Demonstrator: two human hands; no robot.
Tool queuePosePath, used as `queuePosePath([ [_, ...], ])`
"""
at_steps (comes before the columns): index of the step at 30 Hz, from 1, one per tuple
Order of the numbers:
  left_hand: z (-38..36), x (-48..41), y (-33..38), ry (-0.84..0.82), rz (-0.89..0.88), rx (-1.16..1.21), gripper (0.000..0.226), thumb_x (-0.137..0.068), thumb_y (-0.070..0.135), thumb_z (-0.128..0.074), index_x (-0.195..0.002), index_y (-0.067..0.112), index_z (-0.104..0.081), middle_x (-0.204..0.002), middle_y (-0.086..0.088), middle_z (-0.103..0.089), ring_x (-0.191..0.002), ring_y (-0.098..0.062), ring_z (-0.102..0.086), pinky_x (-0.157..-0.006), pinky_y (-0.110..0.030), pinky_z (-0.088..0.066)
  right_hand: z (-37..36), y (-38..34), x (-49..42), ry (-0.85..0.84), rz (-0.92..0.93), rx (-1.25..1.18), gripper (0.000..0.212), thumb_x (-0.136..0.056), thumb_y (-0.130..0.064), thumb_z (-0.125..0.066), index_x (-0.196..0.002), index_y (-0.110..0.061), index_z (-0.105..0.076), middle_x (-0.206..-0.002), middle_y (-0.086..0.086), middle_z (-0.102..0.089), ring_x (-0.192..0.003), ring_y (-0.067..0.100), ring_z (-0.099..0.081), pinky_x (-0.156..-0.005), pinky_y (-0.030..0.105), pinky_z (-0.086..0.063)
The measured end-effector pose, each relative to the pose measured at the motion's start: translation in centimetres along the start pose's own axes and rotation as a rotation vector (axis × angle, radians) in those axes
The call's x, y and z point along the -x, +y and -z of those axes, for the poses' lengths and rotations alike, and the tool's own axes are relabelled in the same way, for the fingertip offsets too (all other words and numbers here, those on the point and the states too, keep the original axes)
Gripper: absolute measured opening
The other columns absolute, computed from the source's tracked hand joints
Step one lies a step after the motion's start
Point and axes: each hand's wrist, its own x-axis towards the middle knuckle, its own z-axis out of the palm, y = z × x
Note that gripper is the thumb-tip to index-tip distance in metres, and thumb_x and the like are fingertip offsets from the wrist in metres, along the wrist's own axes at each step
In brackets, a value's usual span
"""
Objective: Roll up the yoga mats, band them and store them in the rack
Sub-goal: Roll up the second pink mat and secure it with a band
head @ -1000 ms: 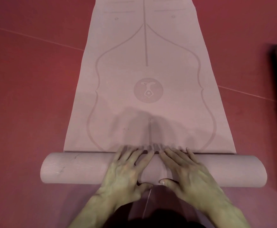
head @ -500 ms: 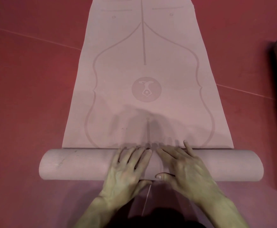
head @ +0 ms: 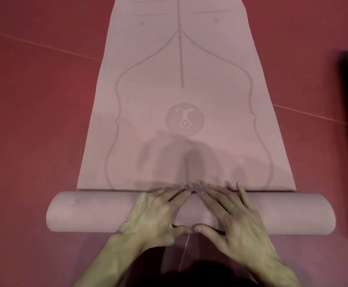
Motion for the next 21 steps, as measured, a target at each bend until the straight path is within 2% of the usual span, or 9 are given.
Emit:
queuePosePath([
  [3,-0.5,0.1,0.0,-0.028,0.041,0.036,0.088,-0.081,0.083,-0.056,-0.146,0.024,-0.058,-0.138,0.005,-0.065,-0.121,-0.018,-0.066,-0.099,-0.039,-0.056,-0.2,0.5,-0.8,-0.034,-0.008,0.011,0.069,-0.096,-0.072,-0.054,-0.139,-0.019,-0.067,-0.137,-0.004,-0.067,-0.128,0.020,-0.061,-0.114,0.050,-0.042],
  [6,-1.2,1.6,0.8,0.074,0.089,0.016,0.083,-0.090,0.075,-0.059,-0.148,0.016,-0.057,-0.144,-0.003,-0.060,-0.131,-0.026,-0.058,-0.110,-0.053,-0.044,0.4,1.3,-2.3,-0.103,-0.011,0.009,0.071,-0.097,-0.075,-0.049,-0.139,-0.020,-0.066,-0.136,-0.005,-0.068,-0.123,0.020,-0.064,-0.104,0.043,-0.050],
  [9,-1.4,2.0,1.1,0.084,0.120,-0.056,0.084,-0.092,0.080,-0.049,-0.149,0.017,-0.056,-0.146,-0.006,-0.059,-0.130,-0.031,-0.058,-0.107,-0.058,-0.042,0.5,1.4,-2.9,-0.123,-0.016,0.016,0.072,-0.098,-0.075,-0.045,-0.139,-0.020,-0.065,-0.138,-0.005,-0.067,-0.127,0.021,-0.063,-0.101,0.043,-0.052],
  [12,-1.4,1.3,0.8,0.065,0.148,-0.073,0.082,-0.092,0.079,-0.050,-0.149,0.021,-0.054,-0.142,-0.006,-0.061,-0.126,-0.032,-0.060,-0.101,-0.059,-0.045,0.8,0.5,-2.1,-0.018,-0.078,0.047,0.067,-0.098,-0.068,-0.050,-0.133,-0.014,-0.068,-0.138,0.002,-0.066,-0.129,0.026,-0.060,-0.111,0.047,-0.044],
  [14,-1.4,1.2,0.8,0.057,0.166,-0.079,0.081,-0.090,0.079,-0.051,-0.149,0.022,-0.053,-0.141,-0.007,-0.061,-0.125,-0.031,-0.060,-0.102,-0.059,-0.045,1.1,-0.1,-1.4,0.038,-0.126,0.093,0.067,-0.096,-0.067,-0.053,-0.128,-0.012,-0.071,-0.136,0.005,-0.067,-0.129,0.030,-0.061,-0.110,0.051,-0.043],
  [21,-1.7,1.2,1.0,0.065,0.212,-0.075,0.083,-0.088,0.078,-0.058,-0.148,0.021,-0.056,-0.141,-0.006,-0.062,-0.125,-0.031,-0.059,-0.103,-0.059,-0.044,0.9,0.7,-1.9,-0.036,-0.122,0.122,0.066,-0.098,-0.074,-0.044,-0.132,-0.022,-0.069,-0.138,-0.004,-0.067,-0.127,0.021,-0.062,-0.100,0.044,-0.048],
])
